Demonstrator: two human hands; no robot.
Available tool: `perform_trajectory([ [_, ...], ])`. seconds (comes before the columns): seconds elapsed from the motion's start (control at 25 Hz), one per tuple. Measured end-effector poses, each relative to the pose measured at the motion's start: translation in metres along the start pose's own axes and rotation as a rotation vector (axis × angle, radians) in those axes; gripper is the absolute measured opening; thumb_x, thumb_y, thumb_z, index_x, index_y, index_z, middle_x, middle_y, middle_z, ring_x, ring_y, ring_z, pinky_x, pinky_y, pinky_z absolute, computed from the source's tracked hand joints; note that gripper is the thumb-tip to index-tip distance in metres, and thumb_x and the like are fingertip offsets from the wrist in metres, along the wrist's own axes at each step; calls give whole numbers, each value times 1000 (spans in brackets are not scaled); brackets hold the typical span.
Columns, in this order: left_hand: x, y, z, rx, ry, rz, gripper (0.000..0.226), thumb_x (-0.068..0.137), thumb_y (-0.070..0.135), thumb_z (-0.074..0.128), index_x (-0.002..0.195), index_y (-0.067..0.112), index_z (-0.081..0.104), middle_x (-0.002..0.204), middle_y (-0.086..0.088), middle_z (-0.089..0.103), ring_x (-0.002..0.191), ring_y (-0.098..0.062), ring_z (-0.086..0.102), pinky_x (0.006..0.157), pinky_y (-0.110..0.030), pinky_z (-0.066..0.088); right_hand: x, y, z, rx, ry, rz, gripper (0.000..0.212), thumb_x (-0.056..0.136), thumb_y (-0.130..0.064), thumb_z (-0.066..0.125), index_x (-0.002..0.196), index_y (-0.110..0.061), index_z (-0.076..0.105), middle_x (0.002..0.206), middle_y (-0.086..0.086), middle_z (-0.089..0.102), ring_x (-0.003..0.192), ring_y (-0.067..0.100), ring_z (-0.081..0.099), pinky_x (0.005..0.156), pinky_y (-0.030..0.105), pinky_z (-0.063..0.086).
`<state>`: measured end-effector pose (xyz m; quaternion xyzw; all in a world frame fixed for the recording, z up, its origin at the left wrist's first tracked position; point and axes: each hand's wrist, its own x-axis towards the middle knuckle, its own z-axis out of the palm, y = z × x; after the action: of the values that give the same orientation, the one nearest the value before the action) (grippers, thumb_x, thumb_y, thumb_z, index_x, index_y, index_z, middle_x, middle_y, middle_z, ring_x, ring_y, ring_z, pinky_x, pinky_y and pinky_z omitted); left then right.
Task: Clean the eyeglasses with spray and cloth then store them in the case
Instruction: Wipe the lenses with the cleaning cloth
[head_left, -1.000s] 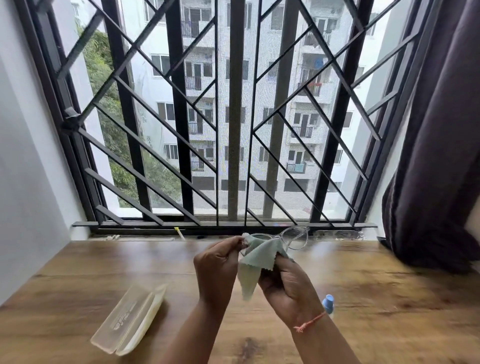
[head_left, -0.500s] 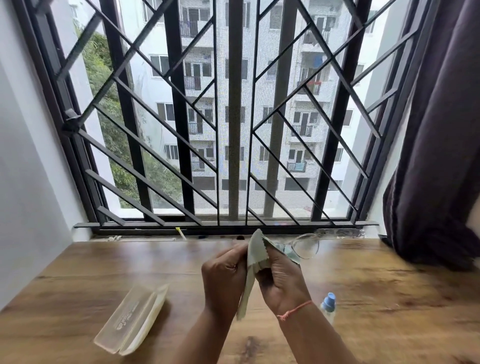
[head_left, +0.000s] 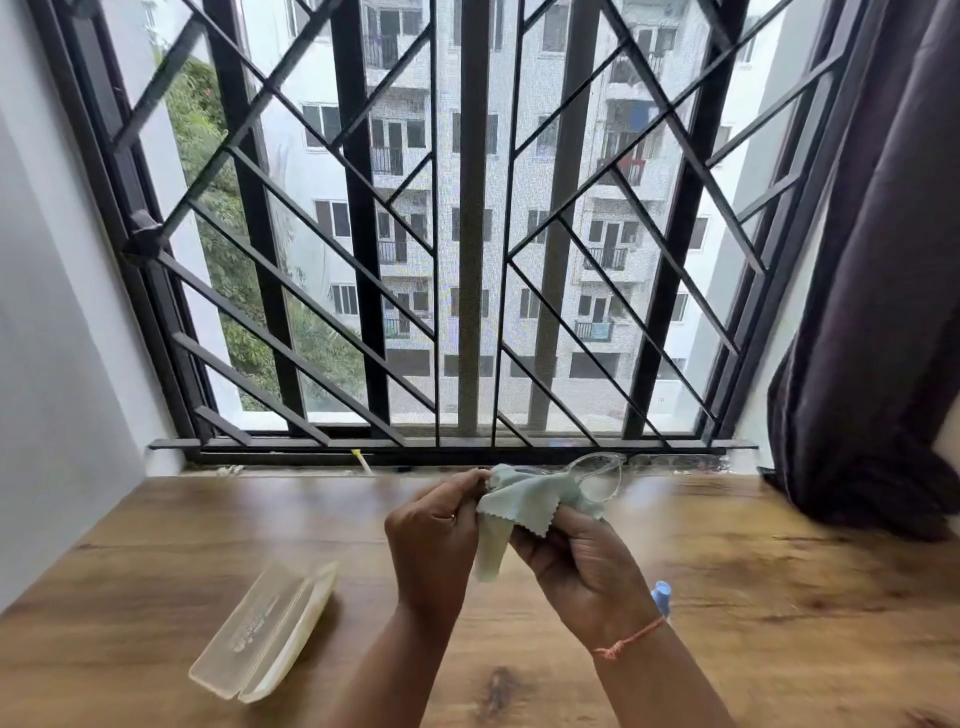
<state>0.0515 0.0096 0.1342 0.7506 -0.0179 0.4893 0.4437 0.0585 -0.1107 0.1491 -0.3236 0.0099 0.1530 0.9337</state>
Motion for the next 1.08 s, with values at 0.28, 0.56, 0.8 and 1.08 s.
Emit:
perform_trajectory([
  [0.28,-12,-3,0,-24,-80,-5,19,64,1,71,79,12,76,75,7,71,75,4,61,66,1,41,0,19,6,-100,99,-16,29,64,26,47,66,4,66,60,14,65,53,21,65,48,25,55],
  [0.56,-9,4,-7,-26,-51,9,16,69,14,67,81,18,77,74,18,66,71,6,60,62,1,38,2,17,18,15,177,-56,12,60,-9,68,71,-4,66,57,10,67,49,19,65,44,27,53],
  [0.8,-10,0,-5,22,-1,-26,23,64,-4,69,78,12,77,72,2,73,77,3,61,67,4,38,1,3,10,45,158,-54,18,57,-4,64,75,-2,65,62,12,70,53,20,68,48,28,56],
  [1.08,-10,-3,-9,-9,13,-40,27,61,-11,77,77,12,76,74,15,67,76,8,62,66,1,41,-6,2,-3,9,93,-30,29,53,20,49,62,1,70,62,16,65,56,25,66,49,25,54],
])
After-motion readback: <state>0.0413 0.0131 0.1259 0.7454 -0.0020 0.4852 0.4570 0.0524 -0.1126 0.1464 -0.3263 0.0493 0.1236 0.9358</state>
